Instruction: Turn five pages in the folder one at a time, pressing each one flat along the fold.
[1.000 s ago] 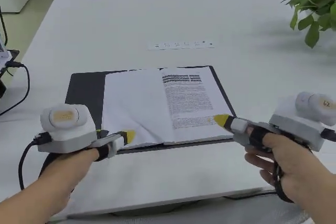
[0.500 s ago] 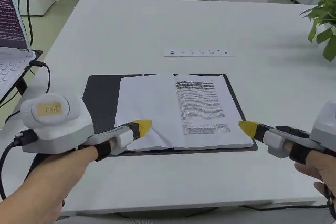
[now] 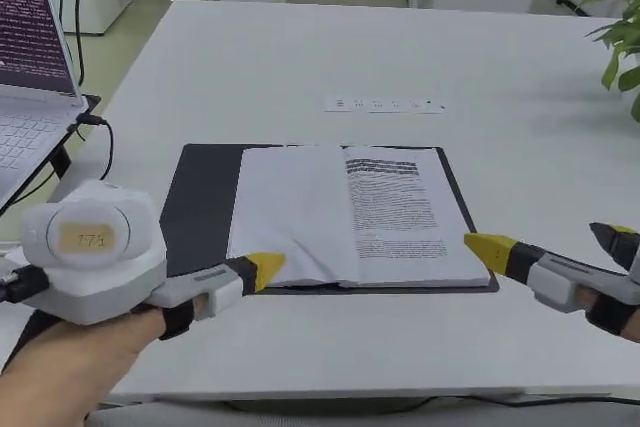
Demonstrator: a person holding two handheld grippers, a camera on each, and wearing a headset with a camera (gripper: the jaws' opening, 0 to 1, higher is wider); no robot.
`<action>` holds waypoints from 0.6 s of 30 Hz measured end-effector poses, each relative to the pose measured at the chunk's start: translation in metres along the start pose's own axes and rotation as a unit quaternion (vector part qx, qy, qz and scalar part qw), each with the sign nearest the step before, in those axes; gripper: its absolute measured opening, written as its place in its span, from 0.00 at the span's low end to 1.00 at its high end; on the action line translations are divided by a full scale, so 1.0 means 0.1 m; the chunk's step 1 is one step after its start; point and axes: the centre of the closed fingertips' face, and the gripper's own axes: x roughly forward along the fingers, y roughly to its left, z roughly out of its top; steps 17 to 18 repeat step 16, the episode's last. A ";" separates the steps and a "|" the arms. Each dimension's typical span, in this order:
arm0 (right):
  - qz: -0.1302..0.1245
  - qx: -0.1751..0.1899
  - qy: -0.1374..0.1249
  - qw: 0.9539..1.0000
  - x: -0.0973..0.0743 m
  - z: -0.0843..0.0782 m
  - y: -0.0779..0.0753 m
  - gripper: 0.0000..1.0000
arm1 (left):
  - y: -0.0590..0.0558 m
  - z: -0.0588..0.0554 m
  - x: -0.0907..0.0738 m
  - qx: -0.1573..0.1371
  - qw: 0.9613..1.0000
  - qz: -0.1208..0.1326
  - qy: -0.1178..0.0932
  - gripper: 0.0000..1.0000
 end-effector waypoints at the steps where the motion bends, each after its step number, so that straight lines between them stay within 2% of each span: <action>1: 0.000 0.000 0.000 1.000 0.00 -0.01 -0.01 1.00 | 0.00 0.02 -0.02 0.004 1.000 0.001 -0.001 0.99; 3: 0.000 0.003 0.014 1.000 0.02 -0.06 -0.03 1.00 | 0.01 0.05 -0.04 0.005 1.000 0.001 -0.004 0.99; 6: 0.000 0.003 0.012 1.000 0.03 -0.07 -0.05 1.00 | 0.04 0.07 -0.04 0.017 1.000 0.002 -0.002 0.99; 12: -0.006 0.009 0.017 1.000 0.04 -0.08 -0.11 1.00 | 0.08 -0.01 -0.01 -0.014 1.000 -0.004 0.020 0.99; 18: -0.011 0.009 0.021 1.000 0.05 -0.11 -0.15 1.00 | 0.08 0.01 0.03 -0.011 1.000 -0.005 0.018 0.99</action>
